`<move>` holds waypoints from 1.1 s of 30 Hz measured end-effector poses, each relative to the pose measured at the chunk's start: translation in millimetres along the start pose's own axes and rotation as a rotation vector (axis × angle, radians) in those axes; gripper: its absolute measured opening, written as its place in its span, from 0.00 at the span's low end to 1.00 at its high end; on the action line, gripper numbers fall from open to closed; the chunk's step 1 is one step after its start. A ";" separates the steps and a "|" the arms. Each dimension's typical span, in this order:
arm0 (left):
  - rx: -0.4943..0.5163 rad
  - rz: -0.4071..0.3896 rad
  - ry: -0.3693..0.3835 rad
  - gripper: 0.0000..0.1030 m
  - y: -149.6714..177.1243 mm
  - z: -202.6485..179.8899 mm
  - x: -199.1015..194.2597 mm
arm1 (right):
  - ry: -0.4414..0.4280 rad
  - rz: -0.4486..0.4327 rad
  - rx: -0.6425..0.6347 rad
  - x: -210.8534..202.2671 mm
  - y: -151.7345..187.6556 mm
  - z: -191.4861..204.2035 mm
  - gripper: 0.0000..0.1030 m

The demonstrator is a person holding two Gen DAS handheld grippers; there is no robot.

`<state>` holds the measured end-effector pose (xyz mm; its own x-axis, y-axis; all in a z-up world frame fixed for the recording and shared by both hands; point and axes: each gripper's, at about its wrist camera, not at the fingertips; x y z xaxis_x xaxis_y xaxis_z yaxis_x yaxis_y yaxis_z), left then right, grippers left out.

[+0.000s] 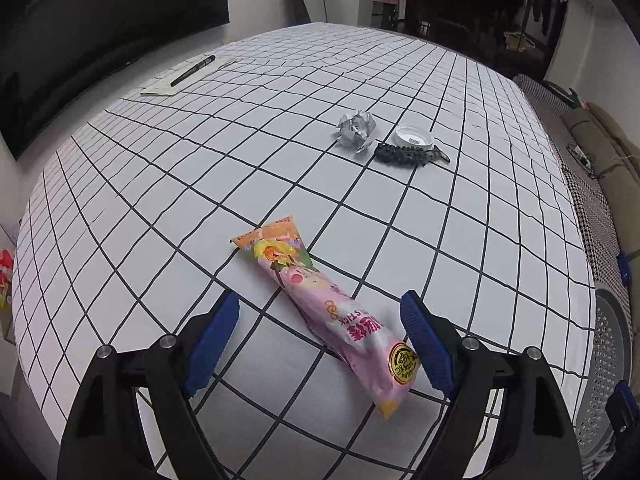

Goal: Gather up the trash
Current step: 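Move both open tools back over the table toward the pink wrapper, then close the left tool on the pink snack wrapper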

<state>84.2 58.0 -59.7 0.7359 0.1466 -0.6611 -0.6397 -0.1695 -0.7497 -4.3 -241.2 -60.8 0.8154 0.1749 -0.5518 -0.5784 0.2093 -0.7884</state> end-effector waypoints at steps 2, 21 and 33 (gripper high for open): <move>-0.003 0.006 0.006 0.70 0.2 0.6 2.0 | -0.002 0.003 -0.002 1.5 -0.6 0.3 0.75; 0.016 -0.023 0.082 0.15 -1.8 8.6 -5.4 | -0.039 0.014 -0.025 13.6 -11.2 22.8 0.75; 0.055 -0.087 0.092 0.15 -30.1 39.5 -4.4 | -0.160 0.056 -0.167 72.0 -48.0 109.4 0.75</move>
Point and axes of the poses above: each gripper's, at about its wrist camera, not at the fingertips, and x roughly the way its jaws point, z to its left, y to its underside, and after that the axes turned 14 degrees about -z, right-handed
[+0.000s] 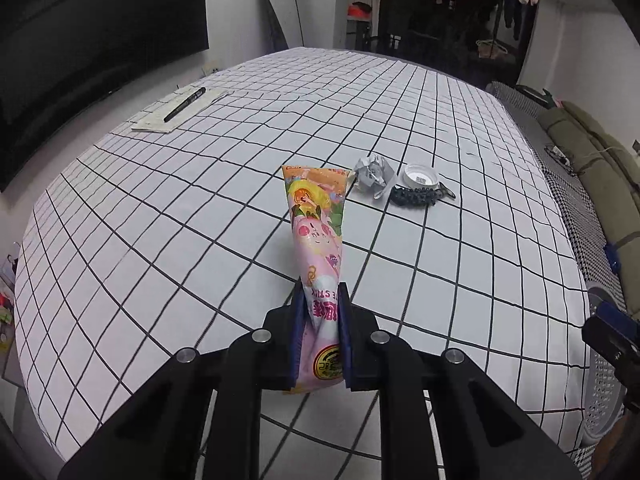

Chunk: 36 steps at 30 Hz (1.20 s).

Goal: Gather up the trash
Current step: 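Close the left tool on the pink snack wrapper, then lower the right tool onto the purple-black bead strap while the left tool holds the wrapper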

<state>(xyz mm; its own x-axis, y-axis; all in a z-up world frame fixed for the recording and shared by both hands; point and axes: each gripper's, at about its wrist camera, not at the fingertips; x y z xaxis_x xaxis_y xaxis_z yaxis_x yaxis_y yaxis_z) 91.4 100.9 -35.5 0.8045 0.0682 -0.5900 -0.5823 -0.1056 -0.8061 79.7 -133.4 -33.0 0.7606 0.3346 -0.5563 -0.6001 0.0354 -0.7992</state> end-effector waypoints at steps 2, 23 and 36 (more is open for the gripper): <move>0.008 -0.012 0.004 0.15 -3.7 4.6 1.7 | -0.014 0.012 -0.026 15.1 -8.3 12.5 0.75; -0.019 -0.081 -0.002 0.15 -13.8 29.0 22.6 | 0.010 0.159 -0.152 162.8 -46.5 62.8 0.80; -0.038 -0.075 0.032 0.15 -12.4 30.4 21.9 | 0.011 0.162 -0.166 189.4 -55.9 73.8 0.84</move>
Point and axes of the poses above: each gripper's, at about its wrist camera, not at the fingertips, and x roughly the way its jaws point, z to its left, y to its underside, and after that the axes turned 14 degrees about -z, right-handed
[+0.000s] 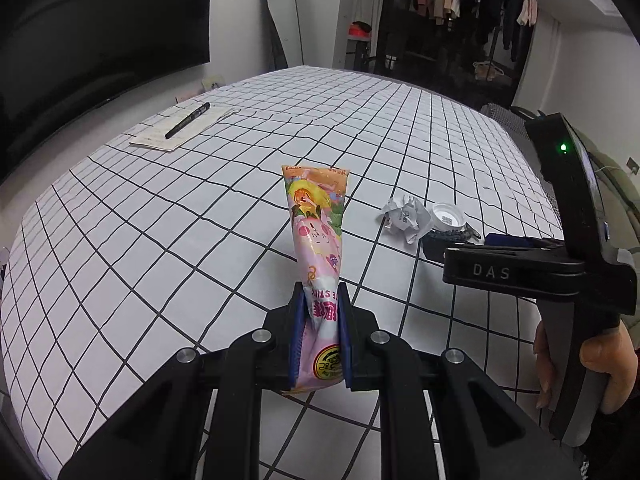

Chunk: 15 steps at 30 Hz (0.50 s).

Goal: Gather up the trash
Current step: 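Lower the right tool onto the purple-black bead strap while the left tool holds the wrapper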

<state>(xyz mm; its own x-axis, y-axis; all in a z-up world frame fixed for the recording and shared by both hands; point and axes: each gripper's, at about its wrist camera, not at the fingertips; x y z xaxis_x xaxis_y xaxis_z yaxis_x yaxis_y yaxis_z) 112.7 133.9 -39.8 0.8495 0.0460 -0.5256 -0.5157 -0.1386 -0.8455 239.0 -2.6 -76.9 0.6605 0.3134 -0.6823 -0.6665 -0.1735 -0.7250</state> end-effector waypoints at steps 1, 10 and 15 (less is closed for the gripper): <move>-0.002 0.001 0.002 0.15 -0.1 0.4 0.0 | 0.005 -0.003 -0.006 1.6 -0.9 0.7 0.85; -0.005 0.002 0.010 0.15 0.0 2.3 -0.1 | 0.055 -0.008 -0.082 16.7 -6.1 10.3 0.85; -0.003 0.004 0.012 0.15 -0.4 2.9 0.6 | 0.048 -0.017 -0.085 19.1 -6.8 10.8 0.85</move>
Point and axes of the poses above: each gripper's, at about its wrist camera, not at the fingertips, and x roughly the way its jaws point, z to its left, y to its underside, and after that the axes turned 14 degrees about -z, right-handed
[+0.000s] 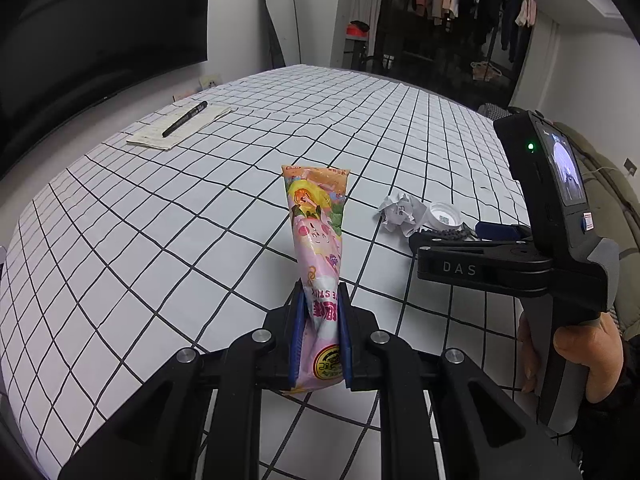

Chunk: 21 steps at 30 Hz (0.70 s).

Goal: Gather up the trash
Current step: 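Lower the right tool onto the purple-black bead strap while the left tool holds the wrapper, then carry the wrapper and bead strap over the grey wastebasket with both tools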

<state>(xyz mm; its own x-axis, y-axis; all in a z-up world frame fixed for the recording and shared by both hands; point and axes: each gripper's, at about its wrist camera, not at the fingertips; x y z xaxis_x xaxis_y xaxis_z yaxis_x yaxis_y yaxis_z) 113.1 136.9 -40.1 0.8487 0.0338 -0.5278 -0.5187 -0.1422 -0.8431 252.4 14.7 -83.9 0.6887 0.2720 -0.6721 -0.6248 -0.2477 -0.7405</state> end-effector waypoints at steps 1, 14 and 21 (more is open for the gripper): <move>0.000 0.000 0.000 0.15 0.1 0.0 -0.1 | -0.003 -0.001 -0.001 0.1 0.0 0.1 0.85; 0.003 -0.002 0.004 0.15 1.0 -2.0 -0.6 | -0.011 -0.017 -0.002 -16.7 11.6 -1.1 0.74; 0.014 -0.012 -0.014 0.15 0.1 -2.7 -1.3 | -0.022 -0.033 0.035 -42.1 23.7 -5.1 0.74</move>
<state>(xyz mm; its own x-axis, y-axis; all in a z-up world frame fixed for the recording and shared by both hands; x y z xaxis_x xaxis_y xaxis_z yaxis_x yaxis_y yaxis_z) 112.2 134.2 -39.2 0.8534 0.0491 -0.5189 -0.5098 -0.1280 -0.8507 210.5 -7.3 -73.2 0.7014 0.2999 -0.6466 -0.6143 -0.2057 -0.7618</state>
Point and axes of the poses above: each gripper's, at about its wrist camera, not at the fingertips, and x roughly the way its jaws point, z to its left, y to its underside, and after that the axes turned 14 degrees about -z, right-handed
